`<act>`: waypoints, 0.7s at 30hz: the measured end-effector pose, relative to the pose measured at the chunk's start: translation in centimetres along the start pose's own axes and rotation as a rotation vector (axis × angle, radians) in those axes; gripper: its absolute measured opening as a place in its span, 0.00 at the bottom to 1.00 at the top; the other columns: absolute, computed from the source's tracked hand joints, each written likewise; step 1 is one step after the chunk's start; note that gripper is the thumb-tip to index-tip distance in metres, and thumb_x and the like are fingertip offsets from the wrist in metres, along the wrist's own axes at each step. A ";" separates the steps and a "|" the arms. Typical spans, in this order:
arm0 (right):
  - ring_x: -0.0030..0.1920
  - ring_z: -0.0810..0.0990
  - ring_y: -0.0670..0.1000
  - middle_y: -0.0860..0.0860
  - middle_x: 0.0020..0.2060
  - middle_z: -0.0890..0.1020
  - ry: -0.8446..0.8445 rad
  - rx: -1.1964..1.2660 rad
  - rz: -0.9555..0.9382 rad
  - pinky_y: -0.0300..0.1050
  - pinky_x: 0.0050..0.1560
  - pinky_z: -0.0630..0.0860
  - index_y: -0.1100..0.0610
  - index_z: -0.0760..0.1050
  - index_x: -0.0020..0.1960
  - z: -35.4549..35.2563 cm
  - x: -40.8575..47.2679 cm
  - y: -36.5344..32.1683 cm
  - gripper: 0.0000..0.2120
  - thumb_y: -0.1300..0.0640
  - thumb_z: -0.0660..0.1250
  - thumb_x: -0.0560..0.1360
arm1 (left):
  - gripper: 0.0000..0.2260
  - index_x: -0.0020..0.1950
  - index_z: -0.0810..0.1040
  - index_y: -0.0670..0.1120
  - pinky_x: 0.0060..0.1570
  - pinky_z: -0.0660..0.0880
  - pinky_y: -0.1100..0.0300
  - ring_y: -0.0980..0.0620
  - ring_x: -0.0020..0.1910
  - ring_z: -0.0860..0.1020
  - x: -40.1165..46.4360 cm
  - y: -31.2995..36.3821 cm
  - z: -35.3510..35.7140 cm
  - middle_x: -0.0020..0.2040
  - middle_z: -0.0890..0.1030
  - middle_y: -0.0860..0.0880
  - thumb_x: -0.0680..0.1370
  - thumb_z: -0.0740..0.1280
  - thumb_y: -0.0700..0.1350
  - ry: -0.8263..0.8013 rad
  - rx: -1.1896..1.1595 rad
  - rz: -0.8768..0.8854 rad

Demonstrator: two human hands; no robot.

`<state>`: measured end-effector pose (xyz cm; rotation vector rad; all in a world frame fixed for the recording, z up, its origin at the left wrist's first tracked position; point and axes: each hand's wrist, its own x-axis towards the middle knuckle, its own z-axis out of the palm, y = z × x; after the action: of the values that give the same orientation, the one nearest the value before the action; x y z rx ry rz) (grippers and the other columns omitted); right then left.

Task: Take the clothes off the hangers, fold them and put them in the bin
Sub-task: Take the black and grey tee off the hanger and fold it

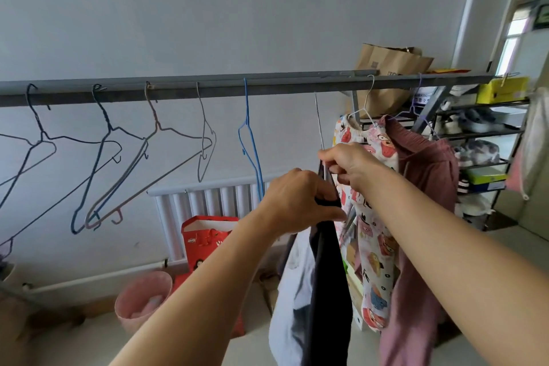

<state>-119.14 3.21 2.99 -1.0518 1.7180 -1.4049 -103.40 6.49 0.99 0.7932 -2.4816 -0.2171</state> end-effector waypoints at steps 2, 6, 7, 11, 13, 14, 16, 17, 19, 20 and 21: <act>0.19 0.61 0.44 0.52 0.30 0.73 -0.044 0.073 0.051 0.31 0.17 0.52 0.58 0.71 0.37 -0.1 0.3 -0.6 0.10 0.63 0.63 0.77 | 0.15 0.29 0.76 0.55 0.34 0.70 0.59 0.60 0.28 0.72 -0.4 0.1 0.4 0.25 0.74 0.60 0.72 0.75 0.56 -0.110 -0.015 -0.015; 0.15 0.58 0.41 0.50 0.28 0.69 -0.231 0.011 0.143 0.31 0.16 0.49 0.58 0.69 0.38 -0.8 0.4 -2.2 0.13 0.64 0.55 0.80 | 0.07 0.40 0.84 0.49 0.39 0.74 0.57 0.56 0.31 0.75 -1.0 -1.0 2.0 0.31 0.80 0.55 0.75 0.73 0.51 -0.080 -0.370 -0.216; 0.15 0.58 0.41 0.49 0.27 0.68 -0.286 0.002 0.167 0.32 0.17 0.49 0.59 0.69 0.40 -1.2 0.2 -2.8 0.12 0.63 0.54 0.81 | 0.07 0.39 0.83 0.48 0.37 0.72 0.59 0.57 0.29 0.73 -0.8 -1.5 2.2 0.30 0.78 0.53 0.75 0.73 0.49 -0.023 -0.446 -0.282; 0.14 0.60 0.42 0.50 0.22 0.70 -0.446 0.053 0.183 0.32 0.14 0.55 0.62 0.70 0.44 -2.8 -0.8 -6.2 0.10 0.63 0.53 0.82 | 0.12 0.34 0.78 0.46 0.30 0.68 0.65 0.59 0.24 0.69 -0.2 -2.6 1.9 0.25 0.73 0.55 0.78 0.69 0.45 0.048 -0.518 -0.477; 0.15 0.60 0.42 0.51 0.23 0.70 -0.462 0.114 0.108 0.32 0.14 0.57 0.60 0.67 0.43 -3.0 -1.2 -8.0 0.11 0.62 0.52 0.83 | 0.10 0.41 0.81 0.41 0.31 0.71 0.64 0.56 0.28 0.74 -0.2 -2.9 1.9 0.30 0.78 0.51 0.79 0.67 0.44 0.059 -0.592 -0.507; 0.15 0.59 0.42 0.51 0.25 0.68 -0.457 0.130 0.055 0.32 0.14 0.56 0.59 0.66 0.41 -2.6 -1.0 -8.7 0.13 0.61 0.51 0.83 | 0.09 0.42 0.82 0.40 0.31 0.72 0.66 0.56 0.29 0.76 -0.2 -3.0 1.8 0.32 0.79 0.50 0.79 0.67 0.44 0.086 -0.625 -0.513; 0.15 0.57 0.41 0.52 0.28 0.65 -0.408 0.144 -0.022 0.32 0.14 0.54 0.57 0.63 0.38 -1.4 -0.2 -9.2 0.15 0.63 0.50 0.83 | 0.10 0.39 0.80 0.43 0.31 0.72 0.69 0.59 0.28 0.76 -0.5 -3.3 1.8 0.31 0.78 0.52 0.79 0.67 0.43 0.116 -0.683 -0.511; 0.14 0.57 0.41 0.53 0.29 0.64 -0.370 0.136 -0.049 0.32 0.14 0.54 0.58 0.63 0.37 -0.5 0.4 -9.2 0.16 0.64 0.50 0.83 | 0.11 0.38 0.80 0.45 0.31 0.71 0.70 0.60 0.28 0.76 -0.7 -3.4 1.7 0.29 0.78 0.54 0.80 0.67 0.43 0.116 -0.710 -0.507; 0.14 0.57 0.42 0.54 0.30 0.64 -0.271 0.079 -0.097 0.31 0.15 0.53 0.58 0.63 0.35 1.2 1.9 -9.0 0.16 0.66 0.51 0.81 | 0.12 0.36 0.79 0.47 0.32 0.71 0.69 0.60 0.28 0.76 -1.1 -3.5 1.3 0.27 0.77 0.57 0.80 0.66 0.42 0.113 -0.754 -0.506; 0.14 0.57 0.42 0.55 0.30 0.65 -0.224 0.038 -0.113 0.30 0.16 0.54 0.58 0.64 0.35 2.1 2.6 -8.9 0.15 0.67 0.52 0.80 | 0.12 0.36 0.80 0.46 0.33 0.71 0.68 0.60 0.28 0.76 -1.3 -3.6 1.1 0.27 0.77 0.56 0.80 0.66 0.42 0.124 -0.775 -0.510; 0.14 0.58 0.43 0.55 0.29 0.66 -0.184 0.000 -0.117 0.29 0.17 0.54 0.59 0.65 0.36 2.8 3.1 -8.8 0.15 0.67 0.52 0.80 | 0.11 0.38 0.81 0.43 0.34 0.72 0.67 0.58 0.30 0.77 -1.5 -3.8 0.9 0.29 0.78 0.54 0.80 0.67 0.42 0.142 -0.801 -0.519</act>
<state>-116.60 -1.63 11.04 -1.2583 1.5460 -1.3329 -100.92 4.28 -1.55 1.0011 -1.7571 -1.1944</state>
